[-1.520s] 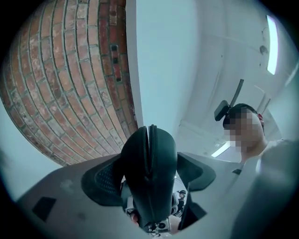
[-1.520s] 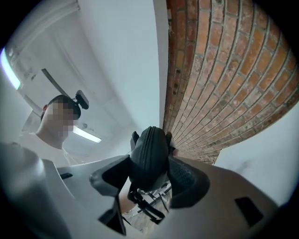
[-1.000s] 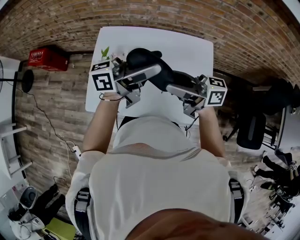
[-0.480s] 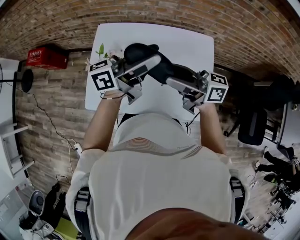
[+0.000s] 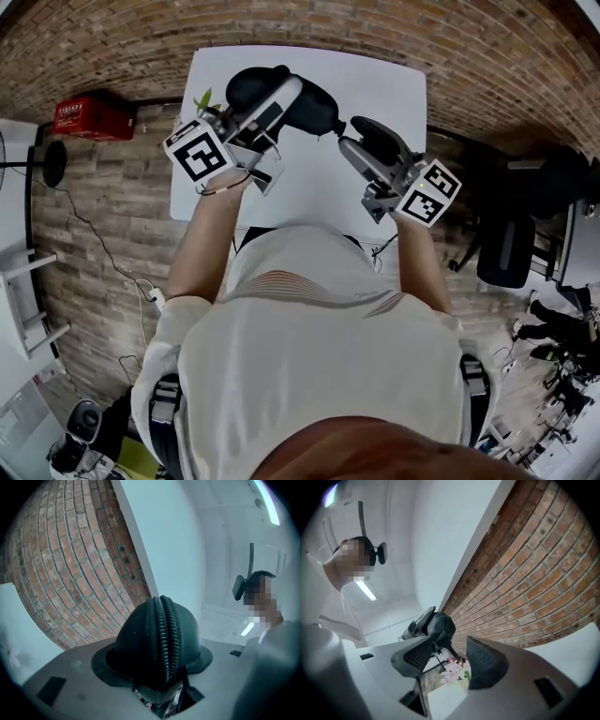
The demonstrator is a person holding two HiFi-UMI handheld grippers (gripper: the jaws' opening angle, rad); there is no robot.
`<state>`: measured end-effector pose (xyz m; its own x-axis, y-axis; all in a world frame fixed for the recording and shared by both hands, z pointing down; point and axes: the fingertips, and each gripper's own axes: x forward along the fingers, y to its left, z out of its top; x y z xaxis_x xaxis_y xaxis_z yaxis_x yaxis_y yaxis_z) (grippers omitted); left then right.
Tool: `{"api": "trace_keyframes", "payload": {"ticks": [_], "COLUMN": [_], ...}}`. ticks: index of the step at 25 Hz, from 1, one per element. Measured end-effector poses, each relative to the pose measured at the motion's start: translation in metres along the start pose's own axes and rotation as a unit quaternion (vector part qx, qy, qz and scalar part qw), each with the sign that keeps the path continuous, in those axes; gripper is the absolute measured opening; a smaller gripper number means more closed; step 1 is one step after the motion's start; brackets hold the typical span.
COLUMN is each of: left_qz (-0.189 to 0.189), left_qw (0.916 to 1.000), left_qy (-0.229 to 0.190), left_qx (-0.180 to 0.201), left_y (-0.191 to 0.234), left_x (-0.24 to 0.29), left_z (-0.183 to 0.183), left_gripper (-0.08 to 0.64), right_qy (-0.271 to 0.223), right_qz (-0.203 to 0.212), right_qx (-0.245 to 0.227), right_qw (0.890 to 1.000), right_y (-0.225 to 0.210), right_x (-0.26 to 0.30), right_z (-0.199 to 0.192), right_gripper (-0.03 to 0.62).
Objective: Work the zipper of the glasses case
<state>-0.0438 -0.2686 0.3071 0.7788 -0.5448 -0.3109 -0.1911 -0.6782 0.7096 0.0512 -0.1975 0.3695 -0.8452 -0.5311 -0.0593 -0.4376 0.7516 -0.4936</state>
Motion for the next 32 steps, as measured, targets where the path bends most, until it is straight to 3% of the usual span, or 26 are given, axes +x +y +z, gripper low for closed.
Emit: {"api": "trace_keyframes", "payload": {"ticks": [3, 6, 15, 23, 32], "left_qz": [0.017, 0.031, 0.06, 0.069, 0.084], "left_qw": [0.9996, 0.9988, 0.9963, 0.9952, 0.9935], "left_qy": [-0.014, -0.017, -0.016, -0.014, -0.016], "left_qx": [0.018, 0.035, 0.06, 0.068, 0.074], "left_y": [0.001, 0.0, -0.005, -0.008, -0.006], "left_x": [0.0, 0.0, 0.003, 0.001, -0.003], "left_z": [0.009, 0.011, 0.004, 0.0, -0.001], "left_gripper": [0.262, 0.262, 0.262, 0.262, 0.262], "right_qy": [0.032, 0.048, 0.078, 0.086, 0.099], "right_qz": [-0.036, -0.038, -0.069, -0.102, -0.131], "right_qx": [-0.03, -0.046, -0.155, -0.173, -0.205], "right_qw": [0.998, 0.997, 0.982, 0.976, 0.965], "right_y": [-0.005, 0.005, 0.019, 0.016, 0.014], "right_x": [0.002, 0.009, 0.031, 0.033, 0.033], "right_z": [-0.021, -0.033, -0.036, -0.035, -0.037], "right_gripper": [0.277, 0.248, 0.145, 0.06, 0.054]}}
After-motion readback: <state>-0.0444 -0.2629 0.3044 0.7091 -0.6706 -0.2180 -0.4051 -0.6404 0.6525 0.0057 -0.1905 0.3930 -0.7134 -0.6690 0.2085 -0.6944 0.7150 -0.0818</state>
